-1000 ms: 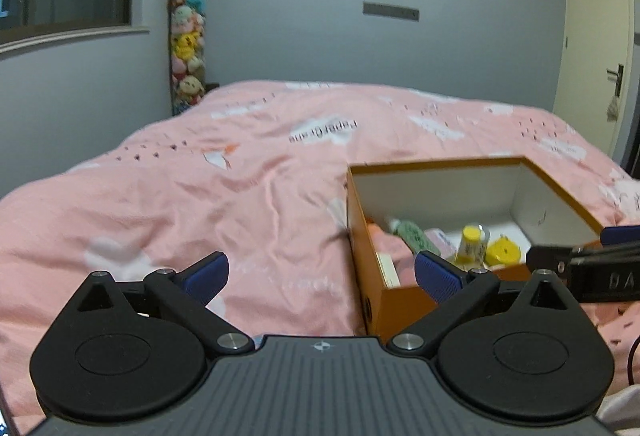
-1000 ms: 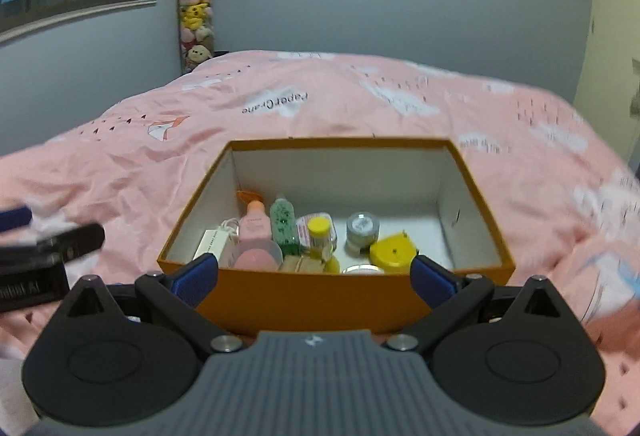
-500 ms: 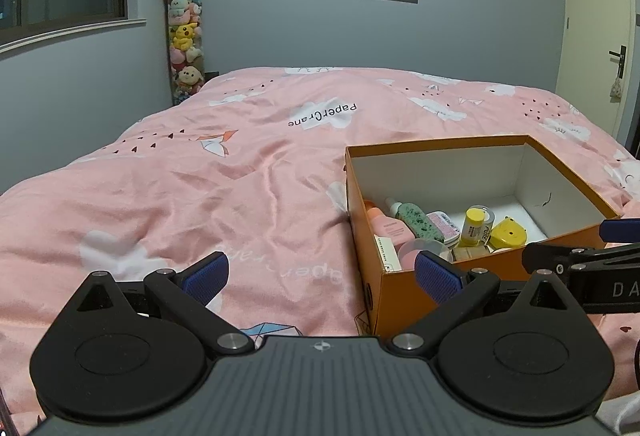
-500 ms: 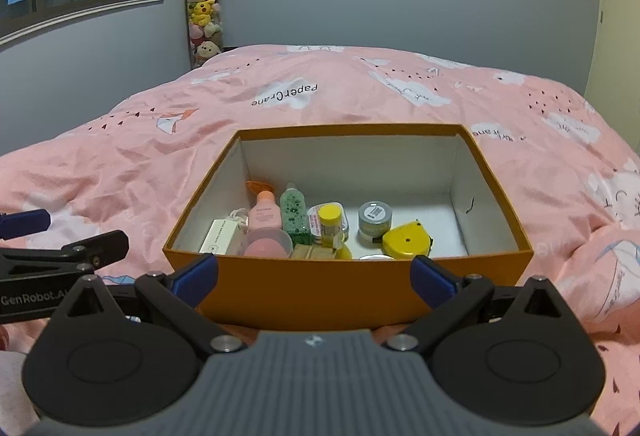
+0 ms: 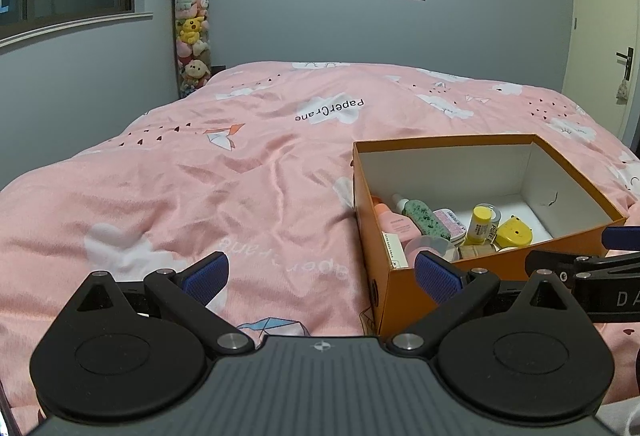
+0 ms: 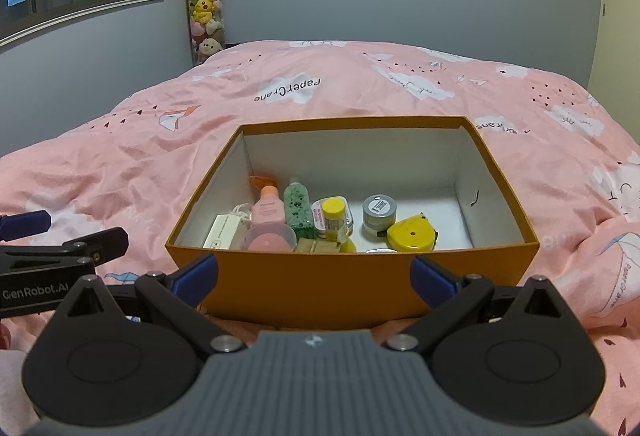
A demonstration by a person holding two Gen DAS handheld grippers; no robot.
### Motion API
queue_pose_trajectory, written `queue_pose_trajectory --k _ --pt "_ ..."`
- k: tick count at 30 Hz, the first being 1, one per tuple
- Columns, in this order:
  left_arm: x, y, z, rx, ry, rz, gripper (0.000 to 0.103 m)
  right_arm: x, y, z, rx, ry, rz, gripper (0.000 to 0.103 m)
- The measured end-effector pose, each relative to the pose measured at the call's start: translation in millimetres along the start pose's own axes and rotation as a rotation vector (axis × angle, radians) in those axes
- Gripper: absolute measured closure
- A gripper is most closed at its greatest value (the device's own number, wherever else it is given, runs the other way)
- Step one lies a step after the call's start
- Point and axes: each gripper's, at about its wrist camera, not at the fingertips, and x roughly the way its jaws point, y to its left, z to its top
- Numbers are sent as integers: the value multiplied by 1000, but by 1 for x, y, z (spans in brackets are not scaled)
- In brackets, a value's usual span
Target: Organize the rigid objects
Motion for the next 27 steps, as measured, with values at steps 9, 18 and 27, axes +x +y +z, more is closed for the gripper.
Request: queue_pose_trajectory --k 9,18,27 --pt "1 1 0 -4 12 6 0 2 -3 -1 20 9 7 3" --pt "2 2 0 -6 15 5 0 3 -3 -2 24 19 11 3" --pt "2 2 -1 -5 14 5 0 4 -3 -1 24 24 13 3"
